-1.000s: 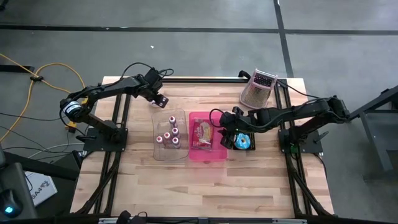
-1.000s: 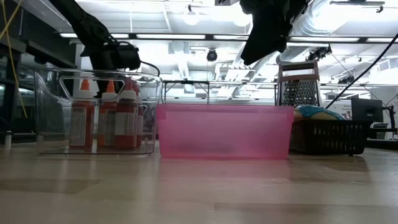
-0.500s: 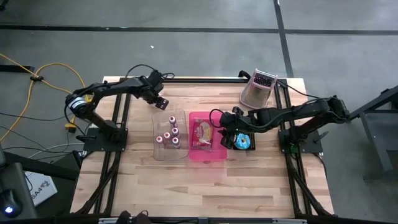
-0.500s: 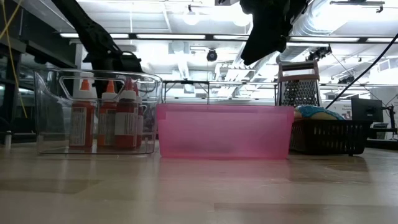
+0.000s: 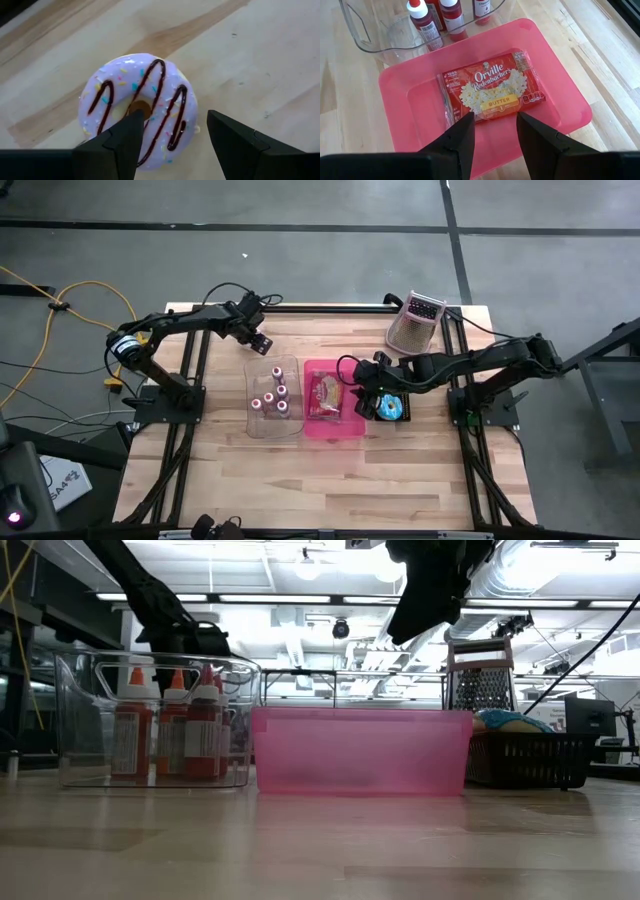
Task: Pick & Place Food Item
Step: Put the violet donut into the black bin
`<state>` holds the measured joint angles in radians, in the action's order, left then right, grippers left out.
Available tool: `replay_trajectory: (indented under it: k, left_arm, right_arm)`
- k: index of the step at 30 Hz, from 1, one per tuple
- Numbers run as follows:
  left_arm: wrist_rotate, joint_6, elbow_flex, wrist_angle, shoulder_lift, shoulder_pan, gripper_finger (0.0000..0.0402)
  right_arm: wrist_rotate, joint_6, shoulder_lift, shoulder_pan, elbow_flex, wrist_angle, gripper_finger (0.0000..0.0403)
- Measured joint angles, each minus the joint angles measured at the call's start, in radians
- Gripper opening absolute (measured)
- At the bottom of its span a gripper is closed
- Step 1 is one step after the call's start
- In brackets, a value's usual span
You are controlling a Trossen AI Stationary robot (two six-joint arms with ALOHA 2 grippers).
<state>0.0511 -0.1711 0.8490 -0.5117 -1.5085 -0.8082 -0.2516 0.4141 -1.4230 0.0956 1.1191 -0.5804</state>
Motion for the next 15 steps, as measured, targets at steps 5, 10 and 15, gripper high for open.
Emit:
replay_trajectory:
  k: [5,10,15]
  left_arm:
    - [-0.001,0.021,0.0,0.001,0.0,0.0,0.0213]
    - [-0.001,0.022,0.0,0.009,0.0,0.0,0.0213]
    - [-0.005,0.025,0.0,0.019,-0.025,0.0,0.0213]
  right_arm:
    - [0.0,0.0,0.0,0.0,0.0,0.0,0.0133]
    - [0.0,0.0,0.0,0.0,0.0,0.0,0.0133]
    - [0.0,0.0,0.0,0.0,0.0,0.0,0.0133]
